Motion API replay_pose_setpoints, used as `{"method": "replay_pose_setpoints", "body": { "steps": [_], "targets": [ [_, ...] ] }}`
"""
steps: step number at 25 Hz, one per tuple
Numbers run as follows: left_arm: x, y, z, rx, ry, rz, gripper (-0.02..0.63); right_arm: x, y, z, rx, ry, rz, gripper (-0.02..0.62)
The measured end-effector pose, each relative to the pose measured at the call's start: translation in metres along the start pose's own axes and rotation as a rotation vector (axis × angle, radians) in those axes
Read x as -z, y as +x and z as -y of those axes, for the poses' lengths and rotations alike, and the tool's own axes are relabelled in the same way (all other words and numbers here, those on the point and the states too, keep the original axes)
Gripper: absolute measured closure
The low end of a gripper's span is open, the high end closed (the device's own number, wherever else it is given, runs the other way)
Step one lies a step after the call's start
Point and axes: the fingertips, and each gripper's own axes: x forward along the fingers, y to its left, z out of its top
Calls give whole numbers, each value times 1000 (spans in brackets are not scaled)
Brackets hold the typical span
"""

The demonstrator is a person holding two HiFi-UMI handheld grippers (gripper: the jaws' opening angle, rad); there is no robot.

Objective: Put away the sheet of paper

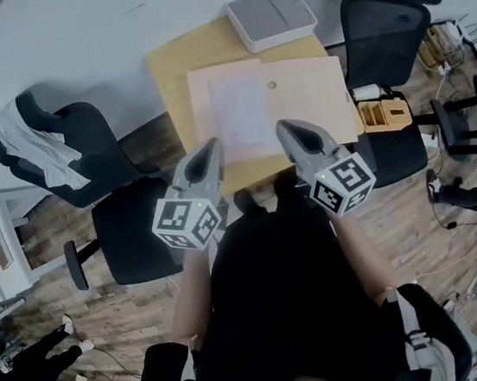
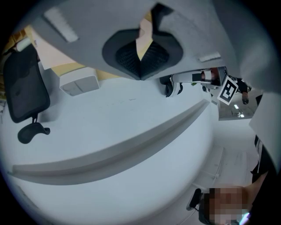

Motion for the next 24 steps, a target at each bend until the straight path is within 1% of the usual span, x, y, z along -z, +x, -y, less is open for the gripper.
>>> {"method": "replay_pose_setpoints", "body": {
  "steps": [3, 12, 24],
  "targets": [
    [0, 2, 0, 8, -2, -2, 595, -4, -1, 0, 9, -24, 5, 594],
    [0, 14, 0, 22, -6, -16, 595, -9, 0, 8, 31, -28, 13, 594],
    [-1, 20, -3, 28, -5, -21, 595, -13, 5, 10, 31, -44, 14, 594]
  ]
}}
